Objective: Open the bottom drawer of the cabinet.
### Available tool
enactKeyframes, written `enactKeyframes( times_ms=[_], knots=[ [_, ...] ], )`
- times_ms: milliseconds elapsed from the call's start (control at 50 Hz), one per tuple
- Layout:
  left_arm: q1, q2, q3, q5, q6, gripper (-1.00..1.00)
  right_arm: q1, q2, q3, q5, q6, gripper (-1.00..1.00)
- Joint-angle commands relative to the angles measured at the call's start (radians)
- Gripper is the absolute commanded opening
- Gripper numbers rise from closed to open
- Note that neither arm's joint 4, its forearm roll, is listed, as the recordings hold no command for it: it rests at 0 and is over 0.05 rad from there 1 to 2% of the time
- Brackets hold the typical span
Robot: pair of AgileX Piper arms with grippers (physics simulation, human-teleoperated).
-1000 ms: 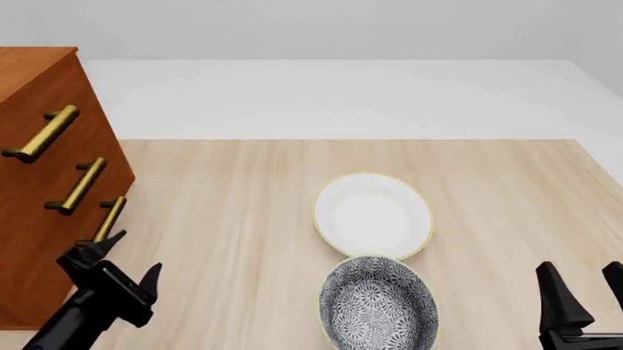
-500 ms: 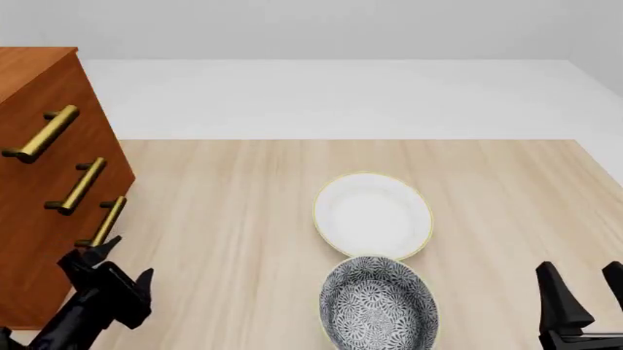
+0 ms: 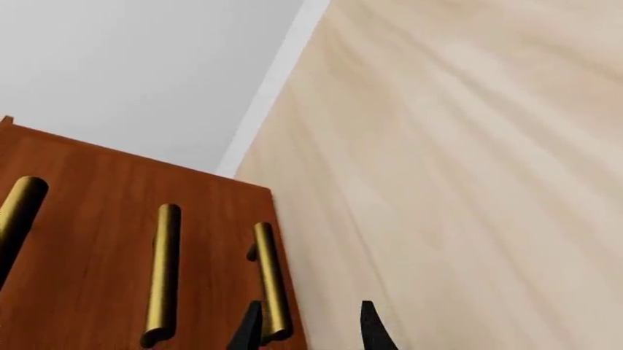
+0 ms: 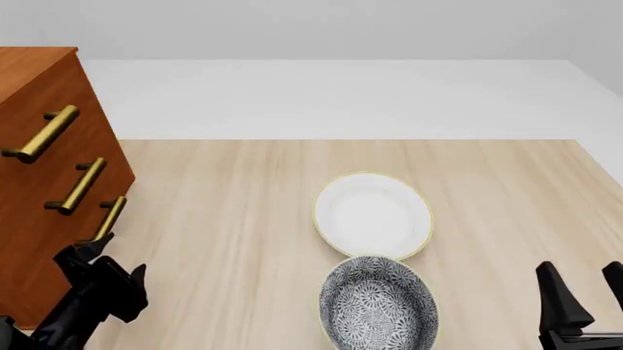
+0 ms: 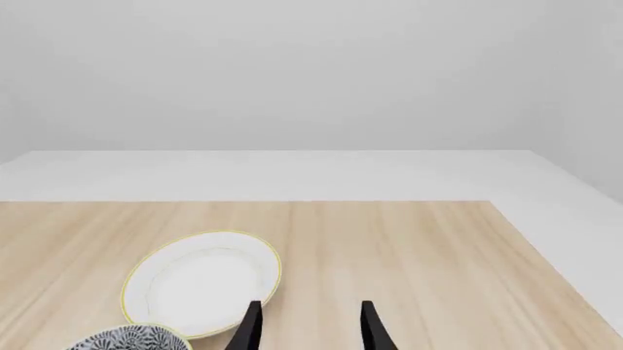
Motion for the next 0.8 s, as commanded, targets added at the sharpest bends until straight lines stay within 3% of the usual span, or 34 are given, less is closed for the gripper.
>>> enactKeyframes(
  times_ms=[20,800],
  knots=[
    [0.016,0.015,-0.02,-0.001,0.007,1.0,0.0,-0.002,-0.001,0.003,0.0,1.0],
    [0.079,0.141,-0.135,-0.001,0.019,1.0,0.0,-0.001,0.0,0.001,0.0,1.0]
  ],
)
